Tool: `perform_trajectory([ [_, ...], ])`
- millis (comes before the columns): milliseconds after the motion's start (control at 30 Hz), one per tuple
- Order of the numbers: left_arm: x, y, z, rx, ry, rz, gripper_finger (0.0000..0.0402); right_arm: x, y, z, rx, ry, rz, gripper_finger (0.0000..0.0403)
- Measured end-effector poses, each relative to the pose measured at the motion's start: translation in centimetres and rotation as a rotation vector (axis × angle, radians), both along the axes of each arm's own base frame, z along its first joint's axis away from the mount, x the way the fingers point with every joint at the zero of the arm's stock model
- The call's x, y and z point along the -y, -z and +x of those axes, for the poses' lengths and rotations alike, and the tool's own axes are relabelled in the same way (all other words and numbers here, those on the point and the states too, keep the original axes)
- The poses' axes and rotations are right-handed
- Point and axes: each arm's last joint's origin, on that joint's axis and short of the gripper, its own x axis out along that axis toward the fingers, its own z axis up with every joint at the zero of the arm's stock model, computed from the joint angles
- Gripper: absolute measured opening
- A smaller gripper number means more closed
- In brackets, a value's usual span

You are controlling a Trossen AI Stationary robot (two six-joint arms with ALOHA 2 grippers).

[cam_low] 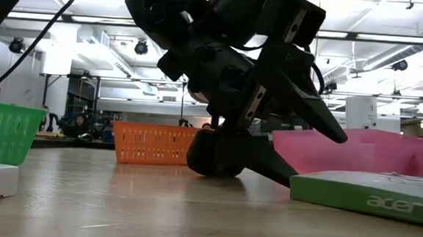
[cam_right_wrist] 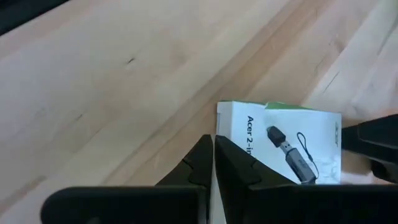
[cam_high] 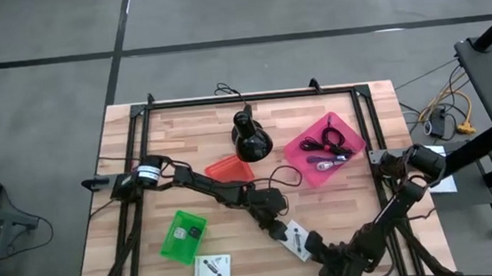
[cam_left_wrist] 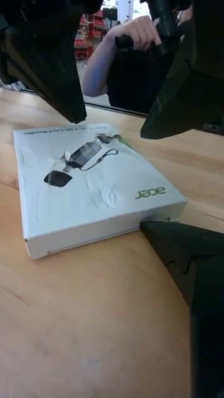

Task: Pick and place items into bin
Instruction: Put the right white card reader box into the orange bin

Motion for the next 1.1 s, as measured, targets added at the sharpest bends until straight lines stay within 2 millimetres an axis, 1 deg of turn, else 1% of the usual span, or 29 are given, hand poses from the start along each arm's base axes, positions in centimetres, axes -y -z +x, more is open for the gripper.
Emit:
perform_trajectory([
  [233,0.00,-0.02,0.00,0.003,0.003,0.002,0.0212,-0.07,-0.01,-0.08,0.000,0.016,0.013,0.0009],
  [367,-0.01,-0.06,0.04,0.006,0.002,0.001,0.0212,0.04,0.00,-0.08,0.027,0.027,-0.010,0.0009],
  [633,0.02,-0.14,0.12,0.023,0.000,-0.004,0.0212,0.65,0.65,0.02,0.029,0.048,-0.031,0.0009],
  [1100,-0.01,-0.15,0.21,0.021,-0.059,0.019,0.0212,0.65,0.37,0.34,0.126,0.025,-0.110,0.0009],
])
